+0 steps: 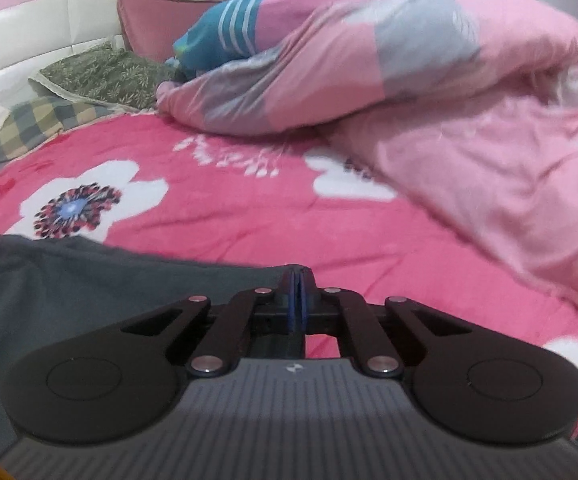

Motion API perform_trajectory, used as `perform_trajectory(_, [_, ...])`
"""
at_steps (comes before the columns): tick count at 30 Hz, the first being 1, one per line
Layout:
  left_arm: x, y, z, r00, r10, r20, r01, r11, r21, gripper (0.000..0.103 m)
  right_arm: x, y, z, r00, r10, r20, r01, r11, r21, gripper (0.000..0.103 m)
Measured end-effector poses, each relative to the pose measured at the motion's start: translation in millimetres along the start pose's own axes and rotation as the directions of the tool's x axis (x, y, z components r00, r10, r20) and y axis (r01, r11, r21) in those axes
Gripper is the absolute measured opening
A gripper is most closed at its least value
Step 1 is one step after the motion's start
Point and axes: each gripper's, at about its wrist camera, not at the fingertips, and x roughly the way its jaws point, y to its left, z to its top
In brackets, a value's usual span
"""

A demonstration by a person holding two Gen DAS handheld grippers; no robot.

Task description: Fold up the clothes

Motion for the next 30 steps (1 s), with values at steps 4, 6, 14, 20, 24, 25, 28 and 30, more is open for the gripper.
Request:
perform_trajectory(4, [-1, 0, 0, 1.0, 0.005, 0.008, -0.005, 1.0, -0.003, 0.065, 9, -2, 11, 1.0, -0.013, 0.015, 0.013, 1.0, -0.016, 0.001])
perform_trajectory(6, [-1, 1, 0, 1.0, 0.004, 0.012, -0.004, 1.0, -0.009, 0.065, 16, -4, 14, 1.0, -0.014, 0.018, 0.014, 1.0, -0.012, 0.001])
perform_trajectory(14, [-1, 6, 2, 1.0, -0.007, 0.016, 0.008, 0.999, -0.033, 0.065, 54, -6, 9, 1.0, -0.015, -0.002, 0.015, 1.0, 0.001, 0.001])
perform_trajectory(20, [0, 10, 2, 1.0, -0.015, 0.012, 0.016, 0.999, -0.052, 0.065, 84, -11, -10, 0.996, -0.061, -0.058, 0.063, 0.997, 0.041, 0.003])
perform_trajectory(24, [0, 12, 2, 1.0, -0.026, 0.013, 0.027, 0.997, -0.069, 0.066, 72, -34, -9, 0.991, -0.105, -0.087, 0.12, 0.975, 0.187, 0.006])
perform_trajectory(25, [0, 13, 2, 1.0, -0.027, 0.014, 0.028, 0.997, -0.072, 0.066, 60, -42, -9, 0.989, -0.118, -0.092, 0.136, 0.964, 0.229, 0.008])
perform_trajectory(28, [-2, 12, 2, 0.999, -0.029, 0.019, 0.03, 0.997, -0.074, 0.068, 10, -63, -15, 0.988, -0.125, -0.085, 0.148, 0.921, 0.362, 0.016])
perform_trajectory(30, [-4, 11, 2, 0.999, -0.027, 0.031, 0.029, 0.997, -0.071, 0.069, -32, -74, -23, 0.991, -0.118, -0.069, 0.136, 0.886, 0.444, 0.024])
